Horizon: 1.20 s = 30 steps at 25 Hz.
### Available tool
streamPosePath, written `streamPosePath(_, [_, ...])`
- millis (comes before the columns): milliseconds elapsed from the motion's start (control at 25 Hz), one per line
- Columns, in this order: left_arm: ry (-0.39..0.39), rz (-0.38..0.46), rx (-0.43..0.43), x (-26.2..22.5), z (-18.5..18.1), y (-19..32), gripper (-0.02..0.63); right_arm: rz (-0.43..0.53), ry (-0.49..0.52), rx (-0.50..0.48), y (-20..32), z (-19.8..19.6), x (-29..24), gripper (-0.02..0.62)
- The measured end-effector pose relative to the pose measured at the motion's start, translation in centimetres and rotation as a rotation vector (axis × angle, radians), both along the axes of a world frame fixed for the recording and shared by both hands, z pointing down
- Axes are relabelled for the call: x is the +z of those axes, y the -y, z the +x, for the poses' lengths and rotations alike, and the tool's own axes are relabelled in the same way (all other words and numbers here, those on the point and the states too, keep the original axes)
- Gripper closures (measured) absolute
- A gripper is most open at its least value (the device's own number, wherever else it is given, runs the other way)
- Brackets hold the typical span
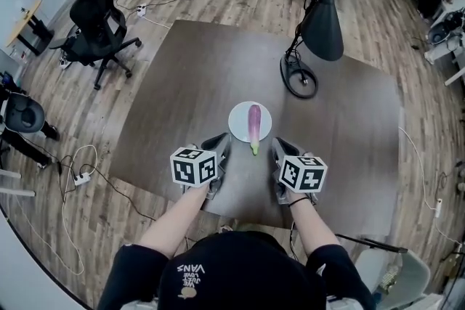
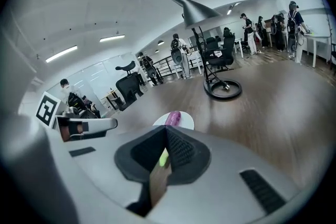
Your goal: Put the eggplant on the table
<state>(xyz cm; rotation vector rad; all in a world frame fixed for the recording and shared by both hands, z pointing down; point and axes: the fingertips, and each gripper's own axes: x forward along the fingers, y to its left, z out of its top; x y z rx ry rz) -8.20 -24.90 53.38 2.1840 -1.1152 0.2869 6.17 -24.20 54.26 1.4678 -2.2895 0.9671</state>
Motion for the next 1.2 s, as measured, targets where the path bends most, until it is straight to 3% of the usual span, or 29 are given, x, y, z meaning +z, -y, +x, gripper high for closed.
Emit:
streamPosePath(280, [-0.046, 0.052, -0.008, -1.8, -0.5, -6.2, 0.595, 0.033, 0.006, 0.006, -5.9, -0.8, -1.7, 0.577])
streamPosePath(680, [-0.033, 0.089, -0.008, -2.3, -1.5, -13.8, 0.595, 0.11, -0.047, -0.002, -13.7, -1.5, -2.8, 0.577])
streamPosePath(920, [-0.012, 0.193, -0.04, -3.9, -2.1, -15.7, 0.595, 0.252, -0.105, 0.016, -16.0, -1.2, -5.0, 0.577])
streamPosePath(1200, [-0.012, 0.245, -0.046, -5.1, -1.9, -16.9, 0.595, 0.298, -0.108, 0.013, -17.4, -1.4, -6.2, 0.577])
